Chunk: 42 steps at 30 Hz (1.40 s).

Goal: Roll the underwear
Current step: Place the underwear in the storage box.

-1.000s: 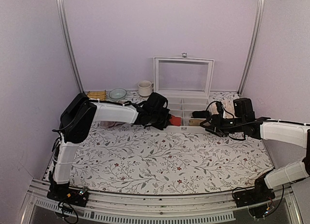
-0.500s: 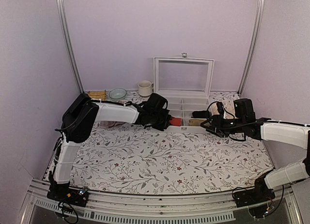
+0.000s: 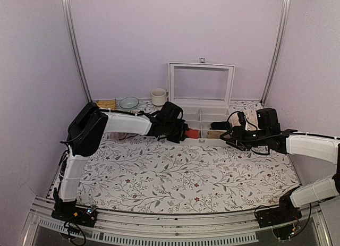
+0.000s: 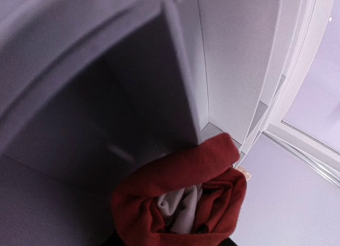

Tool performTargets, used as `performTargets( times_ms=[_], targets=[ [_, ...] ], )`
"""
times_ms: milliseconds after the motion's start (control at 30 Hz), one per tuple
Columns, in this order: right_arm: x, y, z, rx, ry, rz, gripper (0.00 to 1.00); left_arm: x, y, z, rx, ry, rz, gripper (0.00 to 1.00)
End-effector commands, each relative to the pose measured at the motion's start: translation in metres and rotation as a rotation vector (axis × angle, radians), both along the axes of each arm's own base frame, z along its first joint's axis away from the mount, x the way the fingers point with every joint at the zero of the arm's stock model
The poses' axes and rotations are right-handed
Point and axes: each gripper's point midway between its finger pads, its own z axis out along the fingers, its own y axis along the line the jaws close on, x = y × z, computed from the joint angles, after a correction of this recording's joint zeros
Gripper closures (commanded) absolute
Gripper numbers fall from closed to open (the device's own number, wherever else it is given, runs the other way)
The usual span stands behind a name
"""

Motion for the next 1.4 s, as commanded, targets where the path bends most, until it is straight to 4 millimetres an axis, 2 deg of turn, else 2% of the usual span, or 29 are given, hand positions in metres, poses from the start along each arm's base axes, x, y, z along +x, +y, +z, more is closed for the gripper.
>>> performTargets(
  times_ms=[0, 467, 567, 867, 1100, 1367],
  targets=[
    [-0.002, -0.003, 0.014, 0.016, -0.045, -0.010, 0.48, -0.020, 0.010, -0.024, 0.057, 0.091, -0.030, 0.63],
    [-0.002, -0.003, 0.016, 0.023, -0.051, -0.013, 0.48, -0.033, 0.020, -0.015, 0.073, 0.136, -0.036, 0.62],
    [-0.003, -0.003, 0.017, 0.028, -0.052, -0.016, 0.48, -0.036, 0.022, -0.017, 0.080, 0.162, -0.044, 0.59],
    [-0.005, -0.005, 0.020, 0.035, -0.062, -0.028, 0.48, -0.042, 0.032, -0.015, 0.116, 0.195, -0.043, 0.59],
    [-0.005, -0.006, 0.021, 0.035, -0.068, -0.031, 0.48, -0.050, 0.026, -0.004, 0.118, 0.199, -0.087, 0.59],
    [-0.004, -0.006, 0.021, 0.034, -0.065, -0.031, 0.48, -0.064, 0.024, 0.021, 0.096, 0.169, -0.117, 0.59]
  ],
)
